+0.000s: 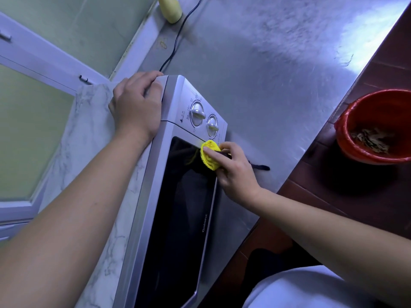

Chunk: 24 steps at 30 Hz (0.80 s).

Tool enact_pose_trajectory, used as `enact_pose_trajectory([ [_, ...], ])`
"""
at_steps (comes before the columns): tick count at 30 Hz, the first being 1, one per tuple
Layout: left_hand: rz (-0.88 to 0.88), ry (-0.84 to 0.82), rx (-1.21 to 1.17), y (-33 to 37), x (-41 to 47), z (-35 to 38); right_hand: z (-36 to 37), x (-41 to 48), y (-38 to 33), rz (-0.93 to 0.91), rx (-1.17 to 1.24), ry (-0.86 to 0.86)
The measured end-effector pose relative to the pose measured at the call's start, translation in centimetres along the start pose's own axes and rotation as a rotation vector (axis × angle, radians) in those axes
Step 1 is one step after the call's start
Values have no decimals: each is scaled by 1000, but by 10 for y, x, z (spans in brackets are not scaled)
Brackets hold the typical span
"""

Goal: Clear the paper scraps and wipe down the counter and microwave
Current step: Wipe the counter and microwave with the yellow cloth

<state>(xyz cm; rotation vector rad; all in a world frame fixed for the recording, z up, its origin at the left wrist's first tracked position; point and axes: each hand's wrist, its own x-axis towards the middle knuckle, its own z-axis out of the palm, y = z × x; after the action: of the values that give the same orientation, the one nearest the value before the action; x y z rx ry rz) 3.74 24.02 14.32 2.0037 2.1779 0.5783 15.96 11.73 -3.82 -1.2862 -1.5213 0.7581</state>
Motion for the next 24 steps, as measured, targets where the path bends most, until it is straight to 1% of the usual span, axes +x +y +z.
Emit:
enact_pose_trajectory([
  [4,-9,0,15,0,1,1,-1,-2,16,-42,-105,-33],
  [8,-11,-8,9,2,-1,0,-13,3,23,-68,-188,-162],
  [10,-10,-11,8,2,-1,-2,-22,10,23,-40,-190,-213],
  [12,-3,-9,14,1,-2,-2,-32,19,18,-12,-151,-179],
  [14,4,-4,22,1,-1,-2,-44,34,9,-20,-98,-61],
  [16,1,-6,21,0,0,-1,-54,55,-5,-73,-58,74],
  [18,-2,-11,19,-1,0,-1,-65,81,-22,-147,-23,154],
  [21,2,-22,34,-3,1,-1,-77,120,-48,-242,33,187],
  [24,5,-21,46,-4,2,1,-76,139,-68,-275,43,98],
])
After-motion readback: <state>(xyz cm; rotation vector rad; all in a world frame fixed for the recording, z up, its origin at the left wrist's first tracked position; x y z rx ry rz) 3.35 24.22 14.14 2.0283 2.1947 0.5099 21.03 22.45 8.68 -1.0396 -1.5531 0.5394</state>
